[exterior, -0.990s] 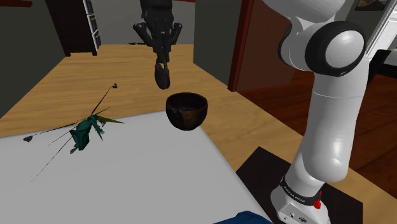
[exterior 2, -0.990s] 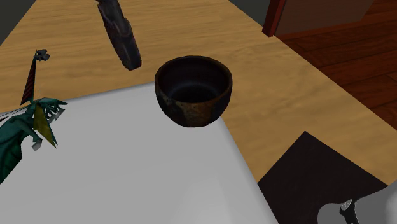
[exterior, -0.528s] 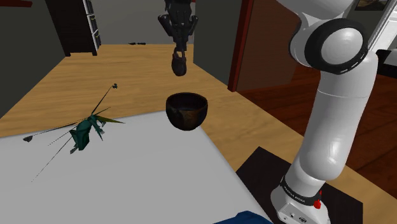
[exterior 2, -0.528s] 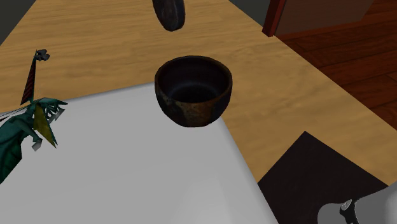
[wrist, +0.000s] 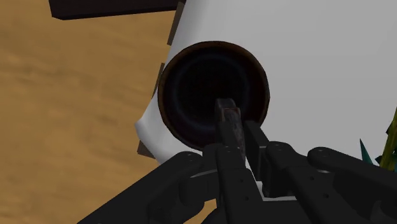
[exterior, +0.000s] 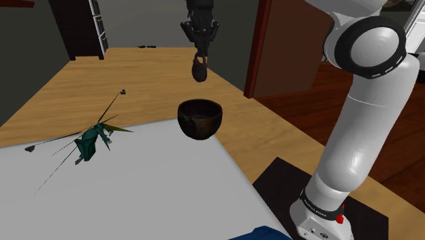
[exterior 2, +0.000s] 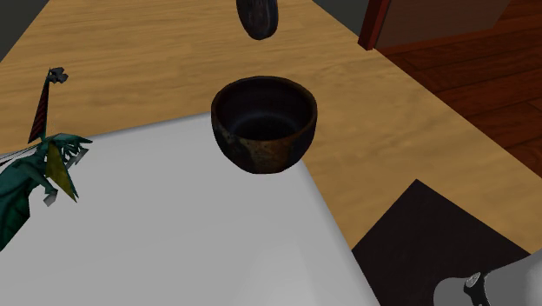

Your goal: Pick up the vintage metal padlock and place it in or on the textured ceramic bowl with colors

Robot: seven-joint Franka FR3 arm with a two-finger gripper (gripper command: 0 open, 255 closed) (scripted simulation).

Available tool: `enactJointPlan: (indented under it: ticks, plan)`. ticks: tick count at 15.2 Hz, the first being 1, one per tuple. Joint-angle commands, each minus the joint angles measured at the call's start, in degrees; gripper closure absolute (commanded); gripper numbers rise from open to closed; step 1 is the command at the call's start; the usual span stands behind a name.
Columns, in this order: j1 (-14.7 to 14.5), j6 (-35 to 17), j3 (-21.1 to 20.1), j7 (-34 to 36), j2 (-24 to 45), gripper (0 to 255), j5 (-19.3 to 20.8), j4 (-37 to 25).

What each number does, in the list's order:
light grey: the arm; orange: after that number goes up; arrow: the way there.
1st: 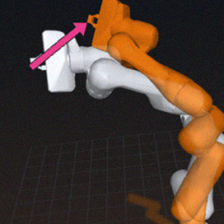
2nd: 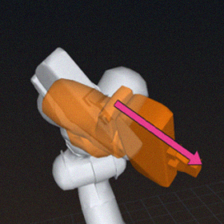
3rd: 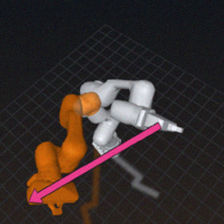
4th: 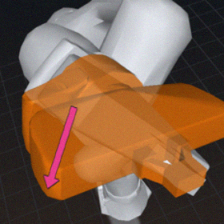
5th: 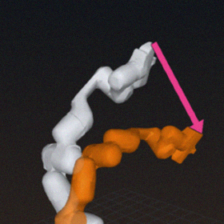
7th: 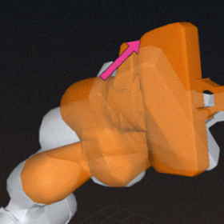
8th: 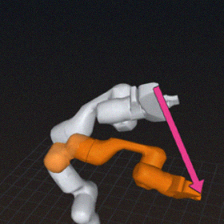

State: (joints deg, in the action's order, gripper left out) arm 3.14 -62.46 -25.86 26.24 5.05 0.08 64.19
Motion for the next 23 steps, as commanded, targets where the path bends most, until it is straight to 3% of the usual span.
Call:
enactJointPlan:
  ticks: [1,18,23]
  plan:
    - [0.59,-2.24,0.34,-0.62,-1.75,255,-0.77,3.81]
    - [2.09,-18.2,1.91,-3.78,-10.32,255,-3.95,27.66]
    - [2.09,-18.2,1.91,-3.78,-10.32,255,-3.95,27.66]
